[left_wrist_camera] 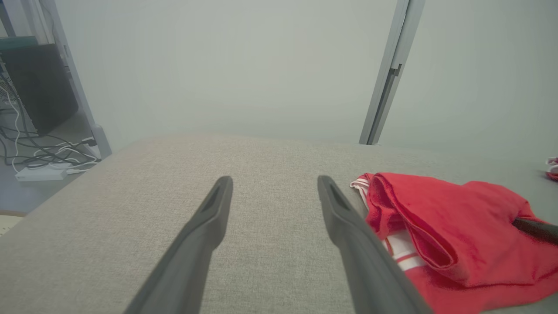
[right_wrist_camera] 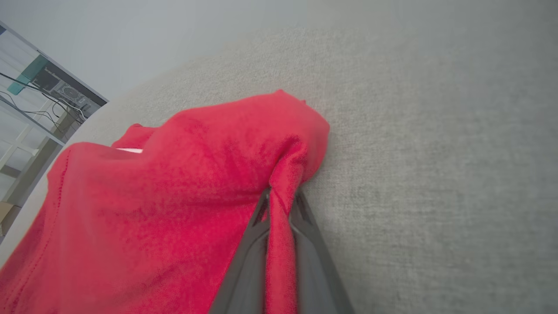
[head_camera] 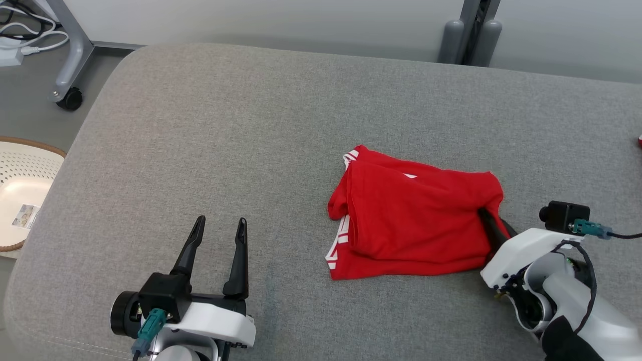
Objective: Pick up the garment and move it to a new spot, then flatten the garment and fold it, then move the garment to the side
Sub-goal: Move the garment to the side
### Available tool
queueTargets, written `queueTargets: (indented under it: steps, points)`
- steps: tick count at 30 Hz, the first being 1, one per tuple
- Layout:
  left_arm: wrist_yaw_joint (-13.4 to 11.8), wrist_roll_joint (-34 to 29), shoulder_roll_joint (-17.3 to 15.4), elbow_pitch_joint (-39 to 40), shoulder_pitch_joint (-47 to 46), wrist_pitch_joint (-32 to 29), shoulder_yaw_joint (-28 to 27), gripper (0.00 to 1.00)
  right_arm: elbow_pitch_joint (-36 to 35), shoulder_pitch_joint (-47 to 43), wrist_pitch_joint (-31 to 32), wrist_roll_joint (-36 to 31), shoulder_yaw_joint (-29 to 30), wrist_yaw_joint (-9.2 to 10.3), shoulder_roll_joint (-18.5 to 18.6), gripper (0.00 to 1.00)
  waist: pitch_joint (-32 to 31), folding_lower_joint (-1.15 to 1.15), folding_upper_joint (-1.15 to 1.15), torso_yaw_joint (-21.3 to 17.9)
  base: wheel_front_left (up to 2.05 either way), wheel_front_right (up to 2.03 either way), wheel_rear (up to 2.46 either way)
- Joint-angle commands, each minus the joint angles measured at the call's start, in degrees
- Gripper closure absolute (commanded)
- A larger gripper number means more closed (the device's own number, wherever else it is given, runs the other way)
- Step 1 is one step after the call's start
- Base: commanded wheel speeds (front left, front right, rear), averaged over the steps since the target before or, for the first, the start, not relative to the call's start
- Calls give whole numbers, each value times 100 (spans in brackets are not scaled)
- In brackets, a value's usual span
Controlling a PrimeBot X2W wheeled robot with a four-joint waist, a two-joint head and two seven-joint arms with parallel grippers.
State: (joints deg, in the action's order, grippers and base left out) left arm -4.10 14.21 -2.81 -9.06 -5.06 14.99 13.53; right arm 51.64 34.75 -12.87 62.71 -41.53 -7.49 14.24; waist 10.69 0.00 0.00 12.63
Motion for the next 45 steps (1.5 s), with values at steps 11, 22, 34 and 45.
queueTargets:
  steps: [11, 22, 34, 45]
  points:
    - [-26, -16, -20, 7, -13, 20, 9, 0, -491, 432, -244, -1919, 646, -1, 214, 100, -111, 0, 0, -53, 0, 0, 0]
    - [34, -70, -21, 1, -142, 20, 99, 0, -908, -10, -246, -3143, 1741, 0, -107, 100, -108, 0, 0, -468, 0, 0, 0]
    - [145, -327, -19, -18, -377, 20, -28, 0, -1221, -142, -246, -3560, 2237, 0, -404, 100, 183, 0, 0, -1516, 0, 0, 0]
    - [318, -591, -47, -92, -615, 20, -126, 0, -1271, 168, -243, -3567, 2151, -1, -608, 100, 429, 0, 0, -2407, 0, 0, 0]
